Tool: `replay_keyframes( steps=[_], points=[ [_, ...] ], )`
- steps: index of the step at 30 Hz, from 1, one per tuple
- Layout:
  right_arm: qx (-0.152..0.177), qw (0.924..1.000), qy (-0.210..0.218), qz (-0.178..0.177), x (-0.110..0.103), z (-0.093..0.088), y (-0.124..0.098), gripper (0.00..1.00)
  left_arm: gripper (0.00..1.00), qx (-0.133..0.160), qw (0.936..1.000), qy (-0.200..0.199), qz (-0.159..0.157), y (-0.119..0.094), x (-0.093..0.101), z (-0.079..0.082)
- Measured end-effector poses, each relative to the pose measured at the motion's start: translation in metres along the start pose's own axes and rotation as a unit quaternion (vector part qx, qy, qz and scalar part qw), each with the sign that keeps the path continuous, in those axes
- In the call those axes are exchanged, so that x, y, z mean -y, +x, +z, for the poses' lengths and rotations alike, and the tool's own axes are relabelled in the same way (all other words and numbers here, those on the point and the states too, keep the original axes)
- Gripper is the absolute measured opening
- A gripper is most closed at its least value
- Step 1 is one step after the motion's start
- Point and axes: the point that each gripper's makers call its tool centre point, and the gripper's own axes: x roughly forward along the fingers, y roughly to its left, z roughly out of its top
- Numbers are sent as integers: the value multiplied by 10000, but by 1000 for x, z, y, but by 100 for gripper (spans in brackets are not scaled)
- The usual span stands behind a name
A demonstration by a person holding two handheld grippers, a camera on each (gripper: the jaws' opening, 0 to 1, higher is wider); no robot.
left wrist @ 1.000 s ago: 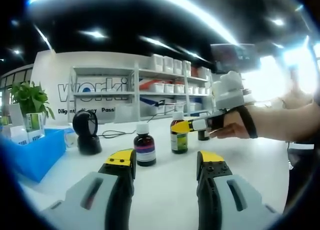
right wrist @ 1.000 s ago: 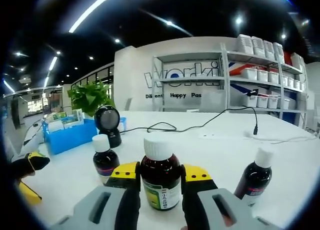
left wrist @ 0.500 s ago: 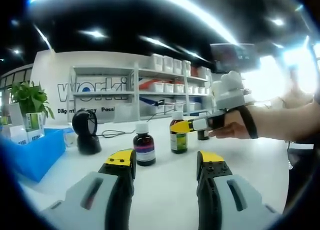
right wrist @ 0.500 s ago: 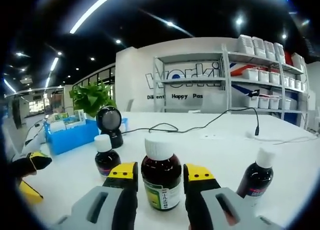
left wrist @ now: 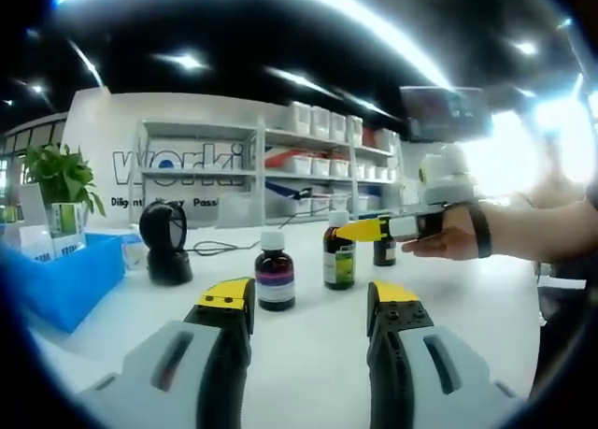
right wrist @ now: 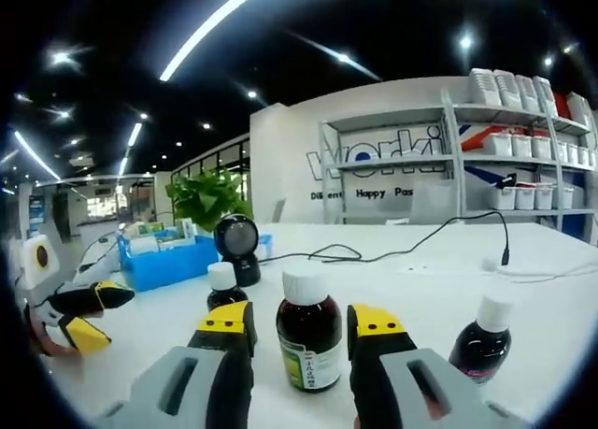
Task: Rotate the medicine bottle to make it face forward pick up the medicine bottle inspect the drug traceability code place the medicine on the table
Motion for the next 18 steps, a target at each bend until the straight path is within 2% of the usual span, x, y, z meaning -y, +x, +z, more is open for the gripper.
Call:
replay_keyframes(
  steps=[6, 8, 10, 12, 18],
  points=[
    [23, 9998, 103, 183, 7, 11, -20, 35, 39, -147, 9999, 73, -2, 2, 2, -6],
    [-105, 9995, 40, 290, 5, 12, -27, 34, 39, -186, 9998, 20, 17, 3, 0, -8],
    [-11, 9995, -119, 290, 8, 19, -36, 33, 38, -206, 9998, -24, 19, 3, 0, -9],
    [80, 9994, -96, 318, 13, 23, -43, 33, 38, -217, 9998, -31, 40, 4, -1, -10],
    [138, 9990, -147, 399, 16, 16, -65, 32, 38, -248, 9995, 36, 170, 3, -5, -10]
  ],
)
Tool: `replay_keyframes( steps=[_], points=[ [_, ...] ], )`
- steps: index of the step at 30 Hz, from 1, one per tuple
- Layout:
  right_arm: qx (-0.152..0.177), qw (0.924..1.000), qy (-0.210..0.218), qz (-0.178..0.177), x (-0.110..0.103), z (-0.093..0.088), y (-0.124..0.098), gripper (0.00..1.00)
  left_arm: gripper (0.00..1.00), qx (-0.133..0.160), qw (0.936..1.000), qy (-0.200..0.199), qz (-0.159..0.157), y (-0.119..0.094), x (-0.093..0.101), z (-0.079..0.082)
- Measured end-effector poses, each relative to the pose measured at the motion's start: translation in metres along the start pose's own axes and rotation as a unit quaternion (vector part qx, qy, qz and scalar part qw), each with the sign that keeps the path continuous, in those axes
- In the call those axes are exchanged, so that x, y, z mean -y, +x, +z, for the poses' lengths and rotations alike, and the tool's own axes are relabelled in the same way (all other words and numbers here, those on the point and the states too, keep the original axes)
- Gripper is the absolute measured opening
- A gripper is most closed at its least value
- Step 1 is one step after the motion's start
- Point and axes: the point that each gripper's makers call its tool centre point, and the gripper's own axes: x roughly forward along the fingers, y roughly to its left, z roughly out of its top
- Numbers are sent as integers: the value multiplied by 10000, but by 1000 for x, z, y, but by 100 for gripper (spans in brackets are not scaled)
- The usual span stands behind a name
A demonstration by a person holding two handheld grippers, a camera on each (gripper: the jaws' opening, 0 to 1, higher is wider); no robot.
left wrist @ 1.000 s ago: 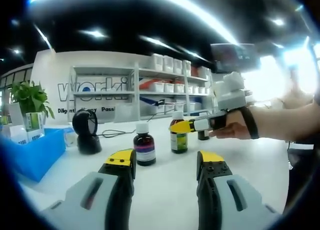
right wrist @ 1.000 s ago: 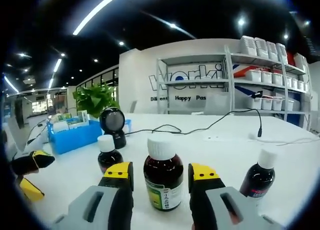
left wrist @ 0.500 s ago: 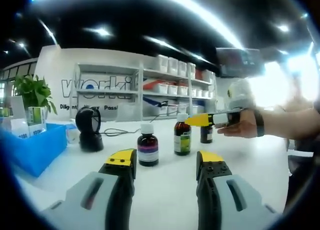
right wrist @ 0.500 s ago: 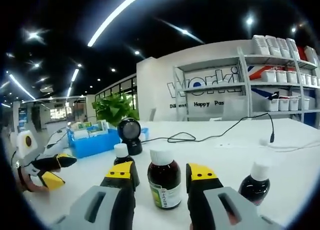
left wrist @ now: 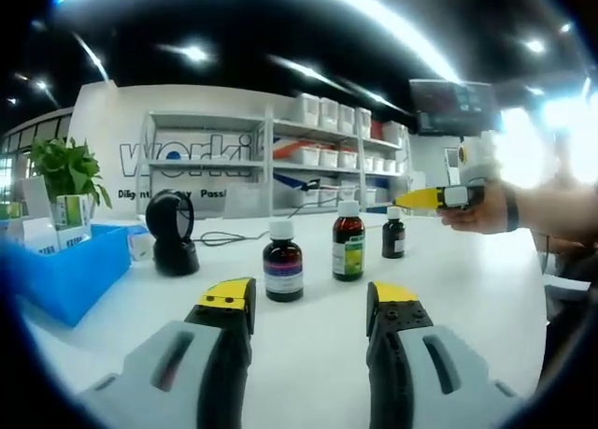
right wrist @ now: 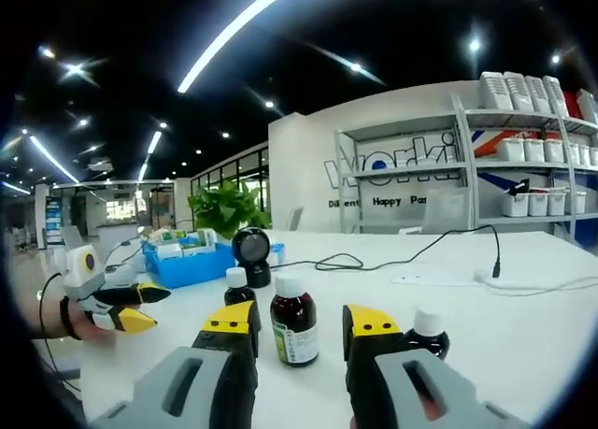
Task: Rotate the medicine bottle to make it face forward pick up the medicine bottle inspect the drug traceability code place the medicine on the table
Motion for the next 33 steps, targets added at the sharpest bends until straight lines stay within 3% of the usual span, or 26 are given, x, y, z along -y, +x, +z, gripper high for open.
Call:
replay_keyframes(
  steps=[5, 9, 12, 21, 24, 33],
  points=[
    [121, 9993, -339, 97, -1, 5, -16, 32, 38, -124, 9998, 142, -46, 1, 3, -4],
    [117, 9994, -303, 123, -2, 2, -31, 33, 38, -102, 9999, 51, 19, 0, 0, -3],
    [179, 9984, -523, 147, -2, 2, -43, 32, 38, -71, 10000, 1, 8, 0, -1, -2],
    [415, 9990, -169, 50, -3, -6, -69, 32, 38, -78, 9999, 60, -36, -1, 3, -2],
    [639, 9978, 186, 6, -2, -6, -72, 32, 38, -47, 10000, 51, -36, -1, 5, 0],
    [660, 9975, 132, -195, 11, -15, -87, 32, 38, 37, 9999, -14, -126, -2, 9, 3]
  ],
)
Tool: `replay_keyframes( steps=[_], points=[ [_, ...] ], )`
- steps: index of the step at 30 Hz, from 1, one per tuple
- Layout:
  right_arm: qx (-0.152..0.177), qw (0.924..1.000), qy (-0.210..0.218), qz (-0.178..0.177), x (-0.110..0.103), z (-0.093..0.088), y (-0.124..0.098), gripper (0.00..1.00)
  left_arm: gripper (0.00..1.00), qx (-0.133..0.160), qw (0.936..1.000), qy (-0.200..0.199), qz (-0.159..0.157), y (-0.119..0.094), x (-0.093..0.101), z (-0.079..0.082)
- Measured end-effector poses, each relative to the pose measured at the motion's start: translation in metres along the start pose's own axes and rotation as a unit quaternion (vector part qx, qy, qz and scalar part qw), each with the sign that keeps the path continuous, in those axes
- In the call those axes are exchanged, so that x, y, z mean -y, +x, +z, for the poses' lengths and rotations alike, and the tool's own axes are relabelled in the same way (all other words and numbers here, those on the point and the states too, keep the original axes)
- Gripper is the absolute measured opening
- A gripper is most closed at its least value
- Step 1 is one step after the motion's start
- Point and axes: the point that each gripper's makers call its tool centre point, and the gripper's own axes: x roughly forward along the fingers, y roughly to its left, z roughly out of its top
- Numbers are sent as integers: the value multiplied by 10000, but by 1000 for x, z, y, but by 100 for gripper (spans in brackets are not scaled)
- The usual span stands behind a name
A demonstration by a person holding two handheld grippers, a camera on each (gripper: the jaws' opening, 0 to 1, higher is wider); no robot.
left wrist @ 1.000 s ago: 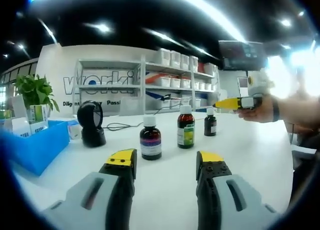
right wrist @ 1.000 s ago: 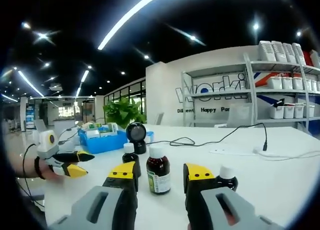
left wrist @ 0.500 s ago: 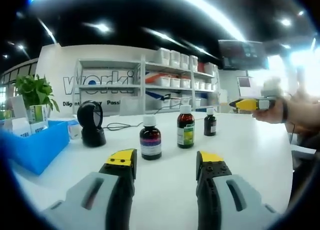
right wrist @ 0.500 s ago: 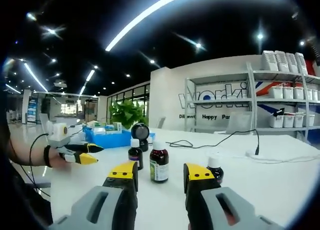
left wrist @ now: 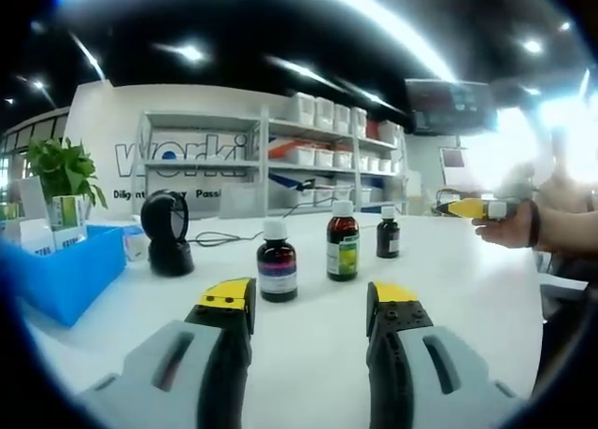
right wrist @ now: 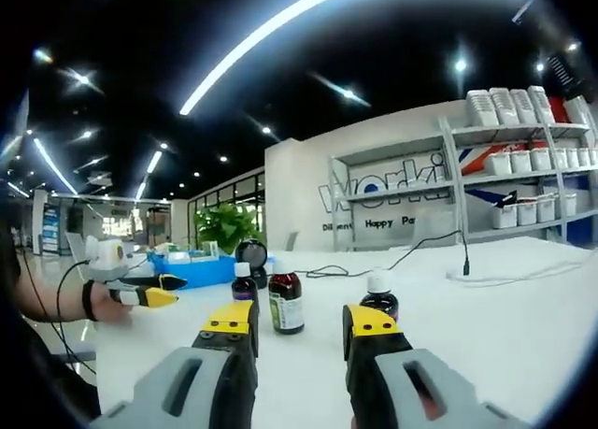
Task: Rotate the medicine bottle to make it face forward pick up the medicine bottle inspect the drug traceability code place the medicine on the table
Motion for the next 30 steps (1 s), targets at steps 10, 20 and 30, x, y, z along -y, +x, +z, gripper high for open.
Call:
replay_keyframes(
  steps=[10, 20, 30],
  points=[
    [163, 9995, 70, -256, 25, 0, -23, 31, 38, -73, 9999, 79, 1, 1, 1, -3],
    [187, 9997, -164, -28, 19, -3, -33, 31, 38, -40, 9999, 43, 100, 1, -3, -1],
    [169, 9995, -267, 25, 18, -7, -33, 30, 38, -23, 10000, 30, 43, 1, -1, -1]
  ],
)
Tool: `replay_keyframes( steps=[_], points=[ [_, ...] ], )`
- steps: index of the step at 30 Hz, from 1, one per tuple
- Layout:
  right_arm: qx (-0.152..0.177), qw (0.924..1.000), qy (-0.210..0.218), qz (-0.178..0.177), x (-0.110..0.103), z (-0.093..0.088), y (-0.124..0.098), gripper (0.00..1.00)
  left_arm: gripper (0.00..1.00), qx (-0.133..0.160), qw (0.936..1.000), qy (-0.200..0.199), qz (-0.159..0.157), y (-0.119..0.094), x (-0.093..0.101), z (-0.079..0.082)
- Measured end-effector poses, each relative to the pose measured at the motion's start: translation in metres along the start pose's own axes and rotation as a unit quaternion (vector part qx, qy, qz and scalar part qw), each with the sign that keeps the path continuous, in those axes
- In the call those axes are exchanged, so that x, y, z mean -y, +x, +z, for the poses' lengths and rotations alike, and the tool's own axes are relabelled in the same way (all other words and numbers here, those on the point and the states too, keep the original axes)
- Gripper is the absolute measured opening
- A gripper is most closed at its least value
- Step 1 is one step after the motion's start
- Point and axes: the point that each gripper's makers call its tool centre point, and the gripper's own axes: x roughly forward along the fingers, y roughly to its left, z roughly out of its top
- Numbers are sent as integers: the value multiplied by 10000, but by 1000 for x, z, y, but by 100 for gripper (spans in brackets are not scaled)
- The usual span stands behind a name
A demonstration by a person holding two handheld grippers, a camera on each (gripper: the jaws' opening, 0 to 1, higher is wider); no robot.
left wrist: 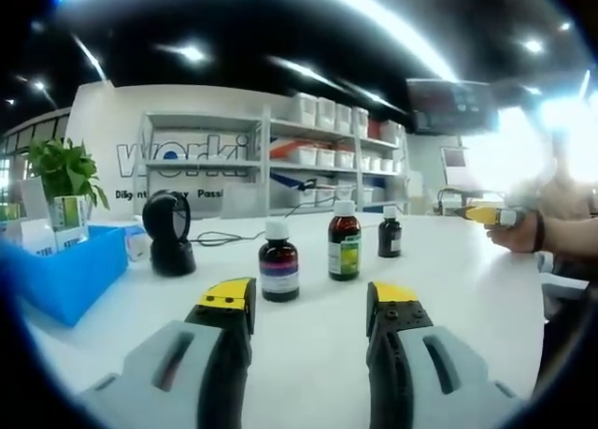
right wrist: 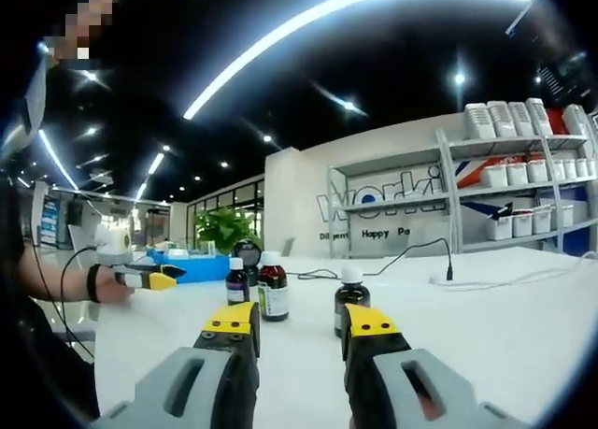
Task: Rotate the medicine bottle to make it face forward pick up the medicine bottle inspect the drug traceability code place the medicine on the table
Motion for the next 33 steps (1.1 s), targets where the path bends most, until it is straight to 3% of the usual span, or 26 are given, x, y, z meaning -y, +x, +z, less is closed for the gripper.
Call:
replay_keyframes(
  steps=[5, 11, 18, 26, 33],
  points=[
    [-101, 9998, -170, 75, -4, -4, 1, 30, 38, 85, 9999, -60, 24, -1, -2, 3],
    [-16, 9999, 123, 57, 3, -1, -1, 29, 38, -5, 10000, -12, 32, 0, -1, 0],
    [-65, 9999, 3, 134, -5, -2, 0, 29, 38, 42, 10000, -59, 43, -1, -2, 2],
    [-361, 9989, -82, 273, -12, -12, 4, 35, 38, 10, 10000, 13, 46, -1, -5, 0],
    [-493, 9979, 53, 418, -21, -10, 10, 34, 38, 15, 10000, 49, 1, 0, -3, 0]
  ],
)
